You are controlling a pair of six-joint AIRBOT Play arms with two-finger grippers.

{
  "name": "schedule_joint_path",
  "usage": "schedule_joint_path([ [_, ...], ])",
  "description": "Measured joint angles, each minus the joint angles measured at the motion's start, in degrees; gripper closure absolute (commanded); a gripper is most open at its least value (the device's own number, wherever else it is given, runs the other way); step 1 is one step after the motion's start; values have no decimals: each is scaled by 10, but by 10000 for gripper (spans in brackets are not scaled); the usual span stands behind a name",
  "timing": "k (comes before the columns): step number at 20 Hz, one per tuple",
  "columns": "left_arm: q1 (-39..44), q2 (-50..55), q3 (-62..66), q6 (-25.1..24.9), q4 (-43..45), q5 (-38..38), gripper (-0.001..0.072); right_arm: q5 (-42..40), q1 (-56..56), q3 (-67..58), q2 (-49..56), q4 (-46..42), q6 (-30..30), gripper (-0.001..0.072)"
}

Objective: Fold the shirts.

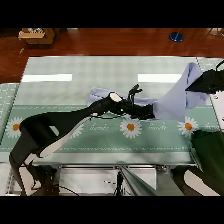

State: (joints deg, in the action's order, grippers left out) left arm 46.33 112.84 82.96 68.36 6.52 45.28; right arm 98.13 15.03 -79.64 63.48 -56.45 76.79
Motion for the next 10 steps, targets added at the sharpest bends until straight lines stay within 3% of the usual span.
schedule_joint_path([
  [3, -25, -7, 17, -8, 12, 19, 690, 7, 0, 0, -2, -14, 0, 688],
  [10, -191, -173, 27, -11, 236, 147, 688, 2, -5, 0, -3, -39, 13, 688],
])
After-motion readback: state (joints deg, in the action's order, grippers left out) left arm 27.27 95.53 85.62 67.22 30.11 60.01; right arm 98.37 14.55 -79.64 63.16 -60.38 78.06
